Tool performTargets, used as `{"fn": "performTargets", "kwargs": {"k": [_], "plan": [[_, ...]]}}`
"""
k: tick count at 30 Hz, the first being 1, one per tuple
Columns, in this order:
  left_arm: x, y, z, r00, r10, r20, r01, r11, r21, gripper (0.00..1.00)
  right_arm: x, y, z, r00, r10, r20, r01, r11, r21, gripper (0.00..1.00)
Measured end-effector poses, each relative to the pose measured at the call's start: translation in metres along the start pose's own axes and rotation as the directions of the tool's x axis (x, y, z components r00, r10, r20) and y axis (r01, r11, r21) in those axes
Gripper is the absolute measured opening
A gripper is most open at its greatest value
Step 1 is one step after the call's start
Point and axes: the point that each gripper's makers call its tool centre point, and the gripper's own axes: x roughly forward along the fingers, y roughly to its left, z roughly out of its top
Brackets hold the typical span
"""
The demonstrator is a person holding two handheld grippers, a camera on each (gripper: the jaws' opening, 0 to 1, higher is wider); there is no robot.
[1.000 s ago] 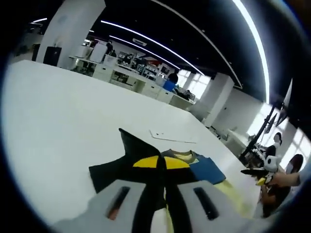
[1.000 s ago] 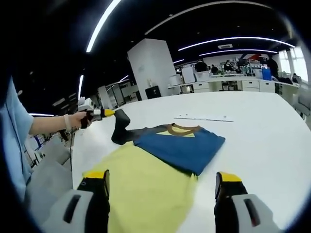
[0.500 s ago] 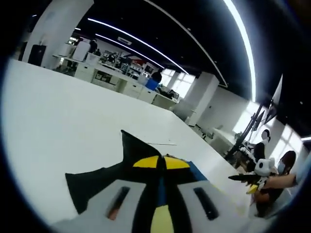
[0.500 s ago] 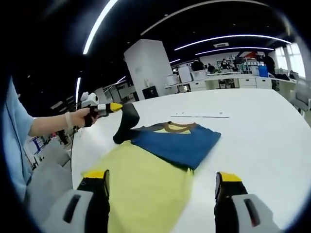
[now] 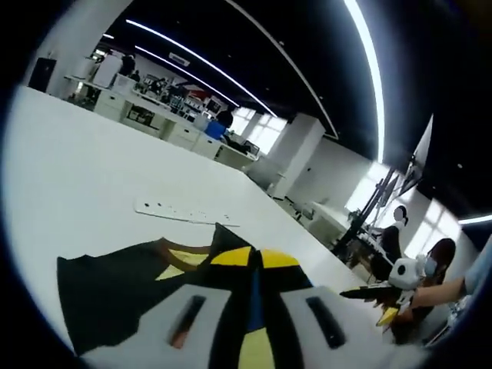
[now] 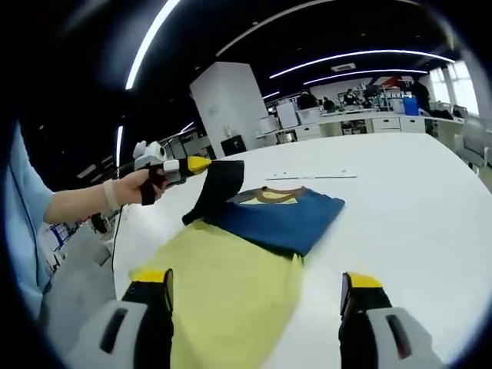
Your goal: Fold the garment on the visible template until the final outline fits inside the template.
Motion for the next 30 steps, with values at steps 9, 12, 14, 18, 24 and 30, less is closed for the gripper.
{"fn": "performTargets", "kwargs": {"k": [9, 12, 14, 18, 24, 30], "plan": [[0.030, -0.028, -0.034, 0.997, -0.071, -0.022, 0.071, 0.997, -0.036, 0.00, -0.001, -0.002, -0.008, 1.000, -0.004, -0.009, 0.004, 1.000, 0.017, 0.90], [0.039, -0.036, -0.050, 0.995, -0.089, -0.053, 0.087, 0.996, -0.027, 0.00, -0.001, -0.004, -0.010, 1.000, -0.006, -0.005, 0.006, 1.000, 0.026, 0.90], [0.043, -0.041, -0.059, 0.992, -0.102, -0.070, 0.100, 0.994, -0.033, 0.00, -0.002, -0.004, -0.012, 1.000, -0.008, -0.009, 0.008, 1.000, 0.027, 0.90], [0.052, -0.054, -0.071, 0.987, -0.136, -0.082, 0.133, 0.990, -0.043, 0.00, -0.003, -0.009, -0.017, 1.000, -0.013, -0.009, 0.013, 0.999, 0.046, 0.90], [0.066, -0.061, -0.092, 0.982, -0.155, -0.110, 0.147, 0.986, -0.075, 0.00, -0.004, -0.012, -0.020, 1.000, -0.018, -0.012, 0.018, 0.998, 0.058, 0.90], [0.076, -0.066, -0.118, 0.972, -0.165, -0.170, 0.153, 0.985, -0.084, 0.00, -0.005, -0.015, -0.024, 1.000, -0.021, -0.014, 0.022, 0.997, 0.074, 0.90]]}}
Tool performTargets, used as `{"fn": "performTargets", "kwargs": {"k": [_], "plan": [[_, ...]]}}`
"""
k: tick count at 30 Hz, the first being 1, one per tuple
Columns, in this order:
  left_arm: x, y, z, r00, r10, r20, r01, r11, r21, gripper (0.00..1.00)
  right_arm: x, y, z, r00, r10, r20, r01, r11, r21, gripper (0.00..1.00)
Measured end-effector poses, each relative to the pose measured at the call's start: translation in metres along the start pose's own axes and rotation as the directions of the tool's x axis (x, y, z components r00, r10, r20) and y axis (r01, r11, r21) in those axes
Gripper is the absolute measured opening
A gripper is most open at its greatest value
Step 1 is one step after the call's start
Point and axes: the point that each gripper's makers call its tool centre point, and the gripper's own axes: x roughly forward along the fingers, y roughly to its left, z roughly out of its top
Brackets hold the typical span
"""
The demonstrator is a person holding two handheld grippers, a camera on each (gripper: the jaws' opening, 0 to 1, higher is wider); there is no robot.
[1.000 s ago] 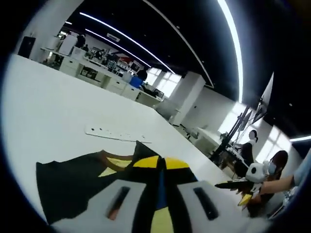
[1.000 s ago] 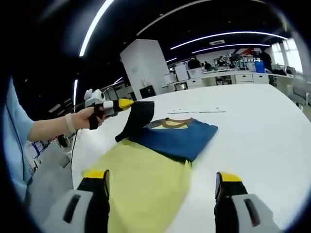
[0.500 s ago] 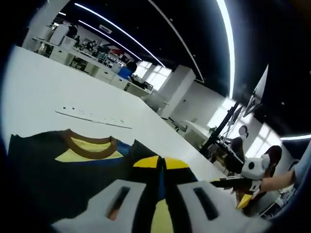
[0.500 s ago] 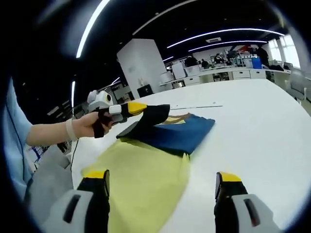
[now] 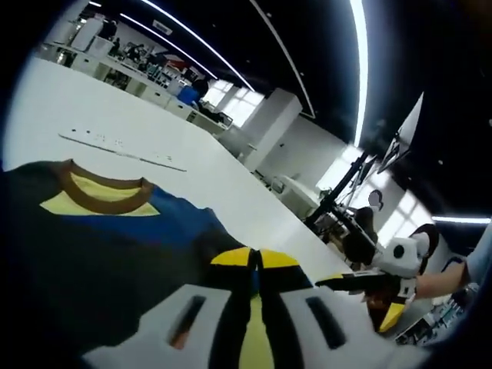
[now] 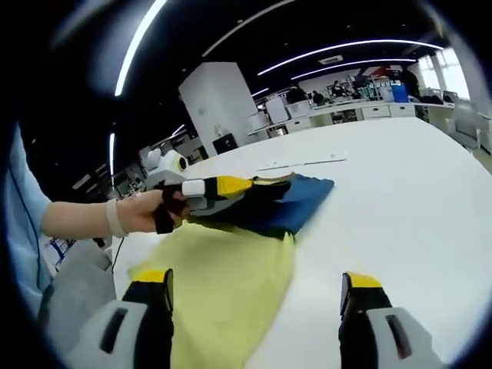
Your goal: Fold the garment on the visible template until the final outline fits inside the template.
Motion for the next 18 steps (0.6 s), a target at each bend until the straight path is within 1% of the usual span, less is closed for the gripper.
{"fn": "performTargets", "kwargs": {"k": [3, 6, 7, 9, 11, 13, 15, 18], "plan": [[0.006, 0.001, -0.008, 1.000, -0.001, -0.013, 0.001, 1.000, -0.014, 0.00, 0.000, -0.001, -0.002, 1.000, -0.001, 0.000, 0.001, 1.000, 0.008, 0.90], [0.010, -0.001, -0.010, 1.000, -0.015, -0.018, 0.015, 1.000, -0.020, 0.00, -0.001, -0.001, -0.002, 1.000, -0.002, -0.001, 0.002, 1.000, 0.008, 0.90], [0.013, -0.002, -0.014, 0.999, -0.022, -0.048, 0.022, 1.000, -0.002, 0.00, -0.001, -0.001, -0.001, 1.000, -0.004, -0.001, 0.004, 1.000, 0.007, 0.90], [0.017, -0.004, -0.016, 0.998, -0.023, -0.065, 0.026, 0.999, 0.032, 0.00, -0.001, -0.002, -0.002, 1.000, -0.003, -0.003, 0.003, 1.000, 0.007, 0.90], [0.021, -0.005, -0.015, 0.997, -0.038, -0.068, 0.039, 0.999, 0.012, 0.00, 0.000, -0.003, -0.002, 1.000, -0.005, -0.007, 0.005, 1.000, 0.007, 0.90], [0.021, -0.003, -0.017, 0.996, -0.028, -0.081, 0.031, 0.999, 0.028, 0.00, 0.000, -0.002, -0.002, 1.000, -0.004, -0.005, 0.004, 1.000, 0.010, 0.90], [0.020, -0.003, -0.021, 0.995, -0.028, -0.100, 0.031, 0.999, 0.028, 0.00, 0.000, -0.003, -0.002, 1.000, -0.005, -0.006, 0.005, 1.000, 0.009, 0.90], [0.019, -0.004, -0.035, 0.989, -0.028, -0.147, 0.036, 0.998, 0.049, 0.00, 0.001, -0.002, -0.004, 1.000, -0.004, -0.009, 0.004, 1.000, 0.013, 0.90]]}}
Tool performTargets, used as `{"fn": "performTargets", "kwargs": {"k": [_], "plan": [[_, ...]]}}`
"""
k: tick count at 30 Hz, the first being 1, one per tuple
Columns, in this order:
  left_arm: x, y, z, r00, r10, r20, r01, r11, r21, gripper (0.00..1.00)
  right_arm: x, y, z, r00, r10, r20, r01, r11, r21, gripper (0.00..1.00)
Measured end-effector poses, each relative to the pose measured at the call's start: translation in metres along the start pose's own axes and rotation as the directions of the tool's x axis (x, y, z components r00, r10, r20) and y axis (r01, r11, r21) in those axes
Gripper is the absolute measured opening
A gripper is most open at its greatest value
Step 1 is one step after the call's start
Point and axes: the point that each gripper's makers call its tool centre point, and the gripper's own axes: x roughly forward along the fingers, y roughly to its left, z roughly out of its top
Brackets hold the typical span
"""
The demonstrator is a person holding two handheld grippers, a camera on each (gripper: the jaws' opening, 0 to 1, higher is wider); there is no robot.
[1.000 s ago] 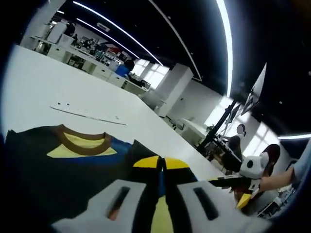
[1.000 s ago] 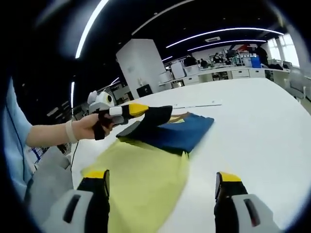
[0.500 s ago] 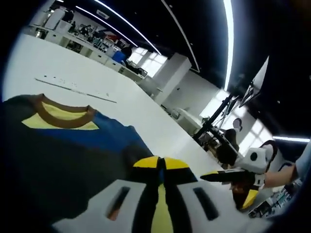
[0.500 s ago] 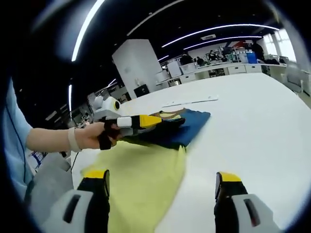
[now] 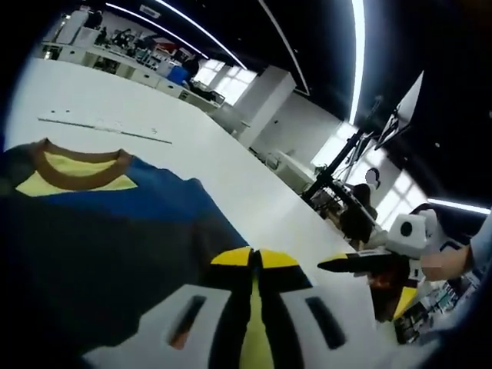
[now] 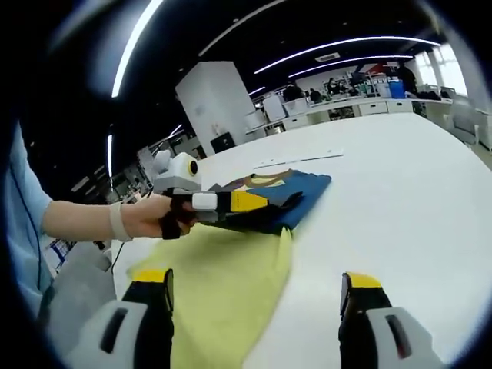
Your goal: Fold the garment on the visible template until the final outline fits inside the template.
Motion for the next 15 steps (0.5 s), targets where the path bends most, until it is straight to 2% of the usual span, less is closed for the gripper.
{"fn": "performTargets", "kwargs": {"k": [7, 15], "plan": [[0.005, -0.003, -0.025, 0.998, -0.001, -0.066, 0.000, 1.000, -0.017, 0.00, 0.000, 0.000, 0.001, 1.000, 0.001, 0.002, -0.001, 1.000, -0.004, 0.90], [0.006, -0.001, -0.030, 0.997, -0.012, -0.081, 0.007, 0.999, -0.053, 0.00, -0.002, -0.002, 0.000, 1.000, -0.005, 0.000, 0.005, 1.000, -0.001, 0.90]]}}
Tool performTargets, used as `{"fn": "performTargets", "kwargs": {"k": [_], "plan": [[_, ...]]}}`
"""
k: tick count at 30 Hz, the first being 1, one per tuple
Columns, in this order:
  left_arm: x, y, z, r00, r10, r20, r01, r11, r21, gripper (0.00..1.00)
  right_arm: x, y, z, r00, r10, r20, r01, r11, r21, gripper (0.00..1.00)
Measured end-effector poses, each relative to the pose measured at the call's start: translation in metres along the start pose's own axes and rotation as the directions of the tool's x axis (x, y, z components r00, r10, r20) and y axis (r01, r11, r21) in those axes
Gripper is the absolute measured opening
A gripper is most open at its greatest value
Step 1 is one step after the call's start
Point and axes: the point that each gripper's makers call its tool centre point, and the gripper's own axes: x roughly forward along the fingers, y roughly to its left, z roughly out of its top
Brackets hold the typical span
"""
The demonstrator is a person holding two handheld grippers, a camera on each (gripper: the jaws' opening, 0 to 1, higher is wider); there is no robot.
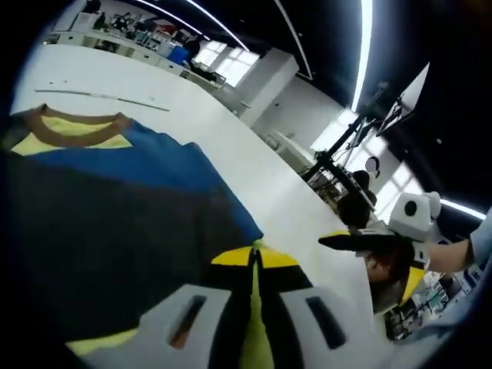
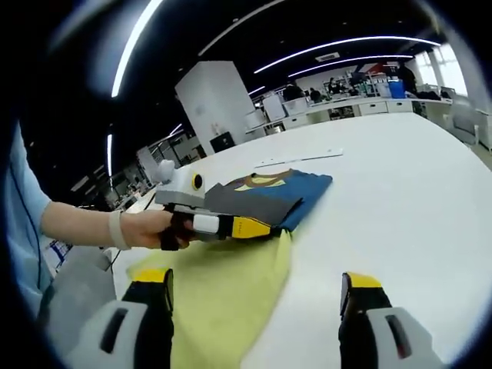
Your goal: Fold the garment on the visible template until the final outline fits inside the template.
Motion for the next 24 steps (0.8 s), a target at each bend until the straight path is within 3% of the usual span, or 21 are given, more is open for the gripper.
{"fn": "performTargets", "kwargs": {"k": [10, 24], "plan": [[-0.004, -0.007, 0.001, 1.000, -0.018, 0.010, 0.018, 0.999, 0.040, 0.01, -0.001, 0.001, -0.001, 1.000, -0.002, -0.001, 0.002, 1.000, 0.005, 0.90], [-0.013, -0.005, 0.018, 0.997, 0.011, 0.070, -0.026, 0.978, 0.207, 0.73, 0.002, 0.004, -0.002, 1.000, 0.006, -0.008, -0.006, 1.000, -0.001, 0.90]]}}
